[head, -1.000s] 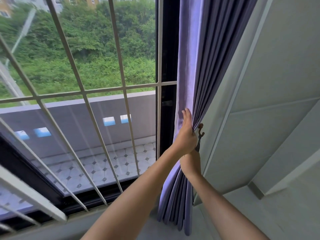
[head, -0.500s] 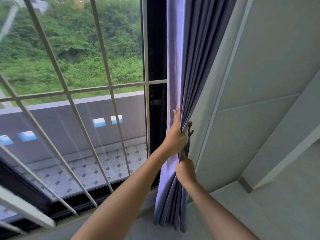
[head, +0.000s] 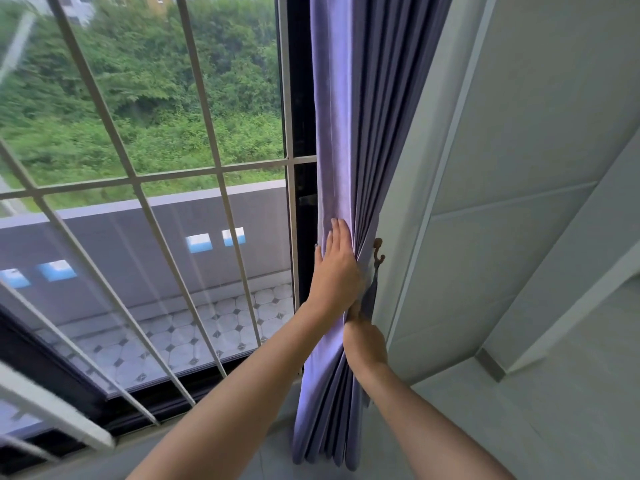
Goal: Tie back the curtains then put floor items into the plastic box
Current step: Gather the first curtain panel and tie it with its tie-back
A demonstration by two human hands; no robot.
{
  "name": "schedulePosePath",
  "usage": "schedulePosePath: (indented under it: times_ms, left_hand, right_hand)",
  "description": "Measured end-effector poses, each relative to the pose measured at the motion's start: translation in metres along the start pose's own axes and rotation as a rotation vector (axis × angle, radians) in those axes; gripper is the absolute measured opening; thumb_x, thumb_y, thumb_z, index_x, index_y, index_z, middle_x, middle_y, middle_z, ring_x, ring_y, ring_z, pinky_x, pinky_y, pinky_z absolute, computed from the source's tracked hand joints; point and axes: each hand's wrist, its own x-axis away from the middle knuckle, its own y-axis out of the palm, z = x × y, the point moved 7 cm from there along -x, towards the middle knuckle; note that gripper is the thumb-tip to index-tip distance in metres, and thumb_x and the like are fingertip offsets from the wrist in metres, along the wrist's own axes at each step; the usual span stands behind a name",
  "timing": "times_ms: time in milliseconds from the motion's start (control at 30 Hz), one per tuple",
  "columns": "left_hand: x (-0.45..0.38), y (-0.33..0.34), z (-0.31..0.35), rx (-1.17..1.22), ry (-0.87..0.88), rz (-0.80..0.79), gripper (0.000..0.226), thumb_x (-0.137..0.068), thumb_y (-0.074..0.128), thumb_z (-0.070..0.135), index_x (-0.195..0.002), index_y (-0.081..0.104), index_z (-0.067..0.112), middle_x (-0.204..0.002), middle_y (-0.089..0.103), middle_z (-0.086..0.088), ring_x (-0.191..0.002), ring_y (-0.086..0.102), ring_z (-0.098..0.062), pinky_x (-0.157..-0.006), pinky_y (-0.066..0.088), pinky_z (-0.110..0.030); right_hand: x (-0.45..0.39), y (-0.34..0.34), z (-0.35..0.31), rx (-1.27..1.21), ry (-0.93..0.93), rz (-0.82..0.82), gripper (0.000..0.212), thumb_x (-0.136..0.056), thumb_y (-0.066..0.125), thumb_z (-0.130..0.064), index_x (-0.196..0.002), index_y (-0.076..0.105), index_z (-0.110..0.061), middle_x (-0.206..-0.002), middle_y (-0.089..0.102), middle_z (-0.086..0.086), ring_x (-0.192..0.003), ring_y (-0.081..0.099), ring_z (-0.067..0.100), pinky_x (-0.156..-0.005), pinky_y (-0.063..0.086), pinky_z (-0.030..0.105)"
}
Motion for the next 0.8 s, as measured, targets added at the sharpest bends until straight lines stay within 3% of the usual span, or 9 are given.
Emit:
schedulePosePath:
  times_ms: [67, 133, 200, 333, 400, 467, 600, 700, 800]
  left_hand:
    - [0.002, -0.001, -0.003, 0.003, 0.018, 0.028, 0.079, -0.088, 0.038, -0.007, -0.152, -0.007, 0.006, -0.161, -0.007, -0.009, -0.148, 0.003, -0.026, -0.120, 0.008, -0.045]
    - [0.002, 0.002, -0.006, 0.044, 0.032, 0.022, 0.085, -0.085, 0.038, -0.012, -0.152, -0.009, 0.009, -0.161, -0.008, -0.007, -0.145, 0.015, -0.035, -0.117, 0.022, -0.048]
    - [0.000, 0.005, -0.009, 0.133, 0.040, -0.005, 0.090, -0.085, 0.041, -0.010, -0.152, -0.012, 0.016, -0.161, -0.011, 0.000, -0.136, 0.031, -0.041, -0.100, 0.044, -0.039]
    - [-0.004, 0.008, -0.015, 0.265, 0.056, -0.022, 0.082, -0.091, 0.041, -0.002, -0.153, -0.006, 0.024, -0.161, 0.003, 0.002, -0.110, 0.052, -0.022, -0.072, 0.039, -0.019]
    - [-0.004, 0.012, -0.019, 0.303, 0.071, -0.027, 0.071, -0.097, 0.040, 0.010, -0.153, -0.001, 0.024, -0.160, 0.015, -0.001, -0.106, 0.052, -0.017, -0.080, 0.042, -0.018]
    - [-0.001, 0.021, -0.027, 0.349, 0.114, -0.083, 0.070, -0.097, 0.044, 0.034, -0.153, 0.002, 0.027, -0.159, 0.017, -0.003, -0.129, 0.044, -0.018, -0.102, 0.041, -0.027]
    - [0.026, 0.042, -0.051, 0.321, 0.154, -0.209, 0.087, -0.087, 0.030, 0.071, -0.152, -0.009, 0.028, -0.161, -0.008, 0.008, -0.148, 0.002, -0.006, -0.121, 0.014, -0.035]
    - [0.043, 0.040, -0.065, 0.377, 0.021, -0.147, 0.086, -0.089, 0.027, 0.071, -0.152, -0.010, 0.025, -0.158, -0.007, 0.012, -0.141, 0.000, 0.004, -0.120, 0.013, -0.030]
    - [0.051, 0.039, -0.072, 0.401, -0.105, -0.101, 0.078, -0.098, 0.042, 0.045, -0.152, -0.008, 0.021, -0.160, -0.003, 0.006, -0.144, 0.007, -0.006, -0.120, 0.019, -0.038]
  right_hand:
    - [0.000, 0.002, -0.001, 0.016, -0.017, 0.055, 0.092, -0.066, 0.083, -0.009, -0.143, 0.034, 0.003, -0.076, 0.069, 0.013, -0.042, 0.062, 0.019, -0.037, 0.044, 0.024]
    - [-0.001, 0.009, -0.001, -0.039, -0.011, 0.092, 0.105, -0.047, 0.091, -0.010, -0.139, 0.042, -0.001, -0.066, 0.067, 0.008, -0.026, 0.049, 0.015, -0.027, 0.032, 0.019]
    - [0.002, 0.004, 0.000, -0.127, 0.013, 0.088, 0.096, -0.068, 0.079, -0.014, -0.148, 0.027, -0.008, -0.089, 0.070, 0.006, -0.045, 0.061, 0.019, -0.037, 0.037, 0.025]
    - [-0.004, 0.013, 0.006, -0.268, 0.105, 0.025, 0.072, -0.094, 0.044, -0.015, -0.154, 0.006, -0.022, -0.122, 0.059, 0.005, -0.094, 0.064, 0.027, -0.066, 0.040, 0.029]
    - [-0.007, 0.017, 0.008, -0.257, 0.128, 0.013, 0.070, -0.094, 0.043, -0.015, -0.154, 0.008, -0.025, -0.120, 0.057, 0.006, -0.094, 0.063, 0.029, -0.065, 0.039, 0.030]
    - [-0.007, 0.019, 0.010, -0.238, 0.121, 0.025, 0.069, -0.093, 0.044, -0.013, -0.154, 0.012, -0.023, -0.119, 0.054, 0.007, -0.091, 0.062, 0.031, -0.063, 0.037, 0.031]
    - [-0.001, 0.018, 0.018, -0.355, 0.113, 0.054, 0.049, -0.096, 0.045, -0.014, -0.144, 0.036, -0.014, -0.134, 0.049, 0.008, -0.103, 0.061, 0.034, -0.069, 0.039, 0.031]
    - [0.003, 0.019, 0.029, -0.401, 0.146, -0.077, 0.045, -0.093, 0.041, -0.012, -0.138, 0.044, -0.019, -0.133, 0.053, 0.004, -0.108, 0.058, 0.034, -0.078, 0.043, 0.035]
    - [0.008, 0.016, 0.041, -0.304, 0.123, -0.175, 0.038, -0.094, 0.042, -0.011, -0.131, 0.051, -0.012, -0.125, 0.060, 0.010, -0.107, 0.060, 0.033, -0.081, 0.046, 0.033]
